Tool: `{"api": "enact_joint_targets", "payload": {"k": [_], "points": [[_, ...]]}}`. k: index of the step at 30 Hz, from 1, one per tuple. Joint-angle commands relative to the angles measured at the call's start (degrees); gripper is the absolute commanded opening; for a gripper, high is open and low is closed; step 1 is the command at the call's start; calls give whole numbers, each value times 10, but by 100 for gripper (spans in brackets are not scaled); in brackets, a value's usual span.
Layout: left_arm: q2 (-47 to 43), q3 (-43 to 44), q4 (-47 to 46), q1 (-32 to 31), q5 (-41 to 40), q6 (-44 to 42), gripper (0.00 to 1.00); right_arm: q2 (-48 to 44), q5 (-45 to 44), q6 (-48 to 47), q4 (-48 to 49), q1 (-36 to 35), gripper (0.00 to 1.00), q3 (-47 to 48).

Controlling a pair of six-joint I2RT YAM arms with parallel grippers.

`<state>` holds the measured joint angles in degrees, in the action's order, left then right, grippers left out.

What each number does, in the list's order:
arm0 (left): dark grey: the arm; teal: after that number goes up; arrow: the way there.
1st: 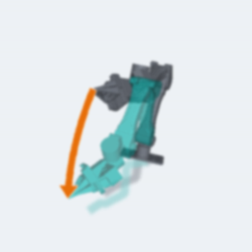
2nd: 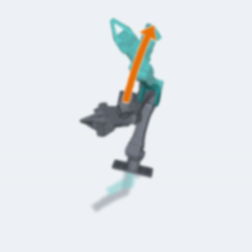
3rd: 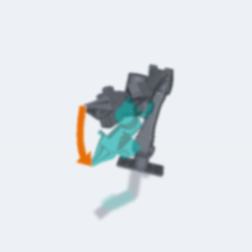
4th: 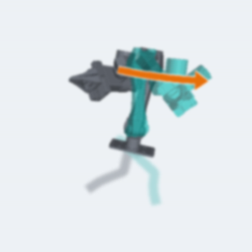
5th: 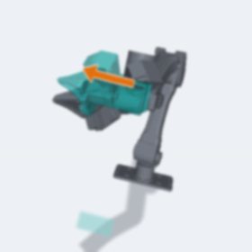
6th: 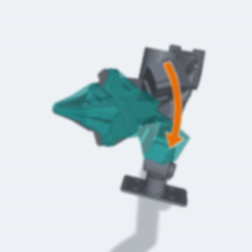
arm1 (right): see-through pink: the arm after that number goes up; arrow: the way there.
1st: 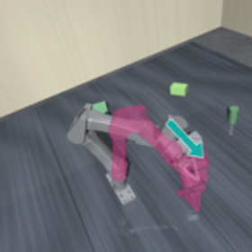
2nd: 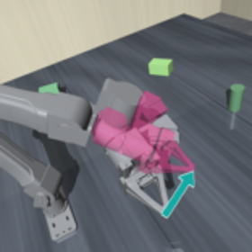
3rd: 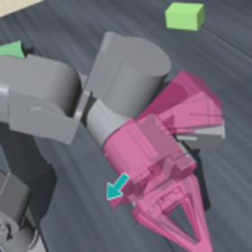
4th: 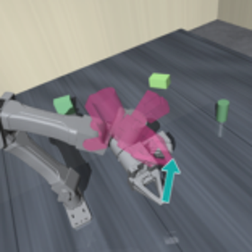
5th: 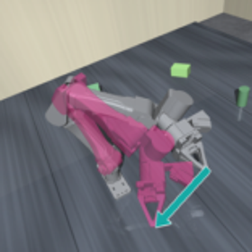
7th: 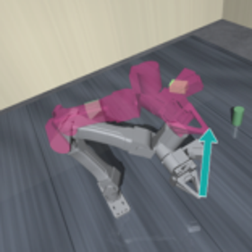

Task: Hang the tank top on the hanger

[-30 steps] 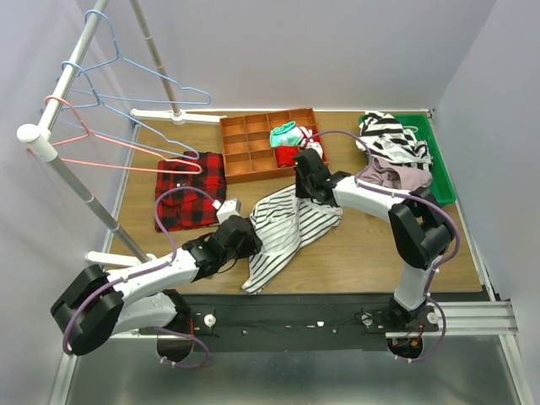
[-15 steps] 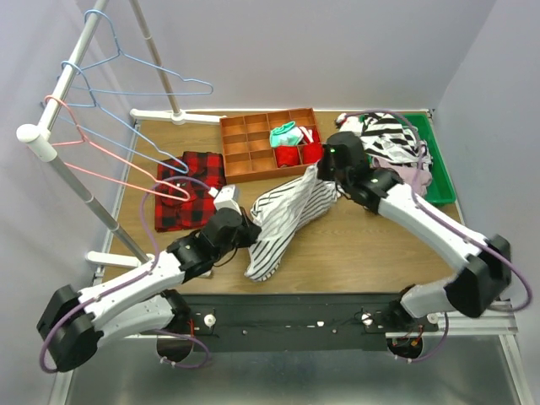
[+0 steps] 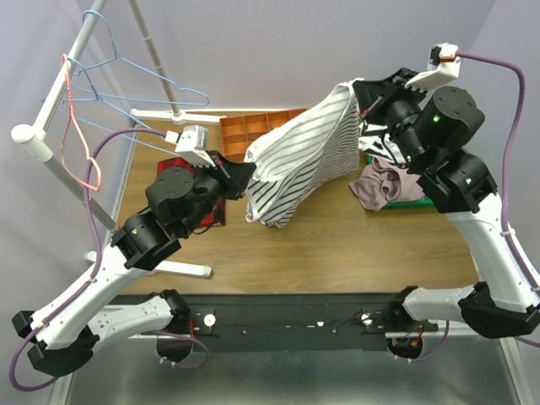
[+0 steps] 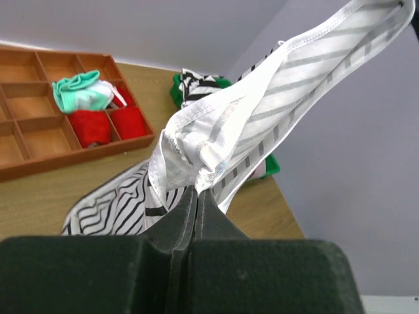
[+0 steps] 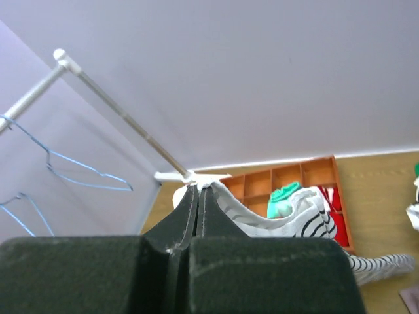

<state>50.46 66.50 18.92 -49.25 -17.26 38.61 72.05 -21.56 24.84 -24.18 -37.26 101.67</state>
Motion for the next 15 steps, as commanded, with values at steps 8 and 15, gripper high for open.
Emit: {"api": "enact_joint_targets", "payload": {"k": [8,15], "points": [[92,-72,8,-2,-5,-20,1,-108,-18,88,-16,3,1,-337],[158,-245,-134,-7,56,30,6,-183,-21,193,-19,3,1,-633]]}}
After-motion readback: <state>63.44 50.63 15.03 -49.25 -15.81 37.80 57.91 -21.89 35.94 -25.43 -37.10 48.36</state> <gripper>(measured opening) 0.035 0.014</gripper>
